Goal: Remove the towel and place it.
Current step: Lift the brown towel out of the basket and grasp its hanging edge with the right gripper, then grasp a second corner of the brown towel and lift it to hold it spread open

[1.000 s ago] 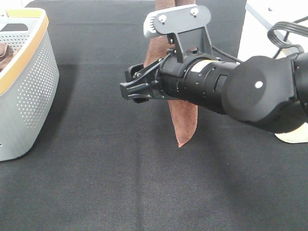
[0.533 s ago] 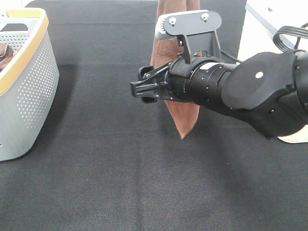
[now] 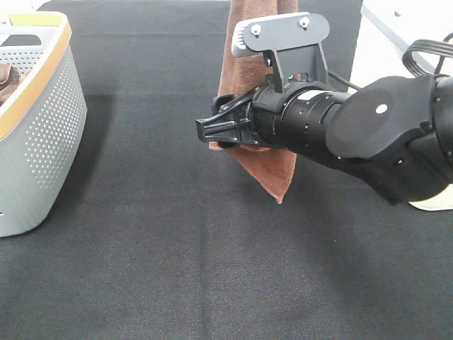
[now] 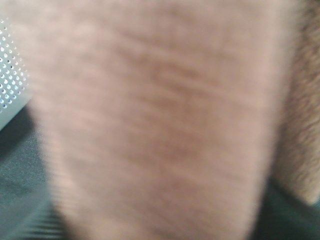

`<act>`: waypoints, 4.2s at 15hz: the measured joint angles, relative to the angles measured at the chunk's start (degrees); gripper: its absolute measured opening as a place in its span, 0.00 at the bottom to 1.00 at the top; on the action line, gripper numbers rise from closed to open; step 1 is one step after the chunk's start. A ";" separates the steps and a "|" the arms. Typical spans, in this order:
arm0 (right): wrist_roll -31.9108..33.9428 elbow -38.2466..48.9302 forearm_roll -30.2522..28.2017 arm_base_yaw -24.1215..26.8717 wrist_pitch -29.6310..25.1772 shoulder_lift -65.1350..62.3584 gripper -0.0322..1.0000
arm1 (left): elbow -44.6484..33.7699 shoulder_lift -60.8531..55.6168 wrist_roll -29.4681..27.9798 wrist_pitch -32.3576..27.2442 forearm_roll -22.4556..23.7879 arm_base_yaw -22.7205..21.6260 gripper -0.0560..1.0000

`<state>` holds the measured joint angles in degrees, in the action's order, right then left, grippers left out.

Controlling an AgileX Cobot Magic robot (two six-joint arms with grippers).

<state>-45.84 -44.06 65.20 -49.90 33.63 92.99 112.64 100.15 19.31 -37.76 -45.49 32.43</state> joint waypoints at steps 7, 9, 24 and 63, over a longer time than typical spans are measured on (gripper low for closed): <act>-4.81 0.00 1.49 0.00 0.11 0.00 0.46 | 0.00 0.00 0.00 0.23 6.59 0.00 0.05; -4.81 0.00 1.89 0.00 0.11 0.00 0.46 | 0.00 0.00 0.00 0.23 8.59 0.00 0.05; -12.83 0.00 8.14 0.00 -1.60 0.00 0.38 | 0.00 0.00 -9.63 1.49 28.93 0.00 0.05; -60.16 2.06 34.72 10.26 -23.09 -9.40 0.03 | 0.00 0.00 -22.80 -28.07 51.39 0.00 0.05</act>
<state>-106.00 -42.00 99.92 -39.65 10.54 83.59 112.64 100.15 -3.50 -65.83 5.90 32.43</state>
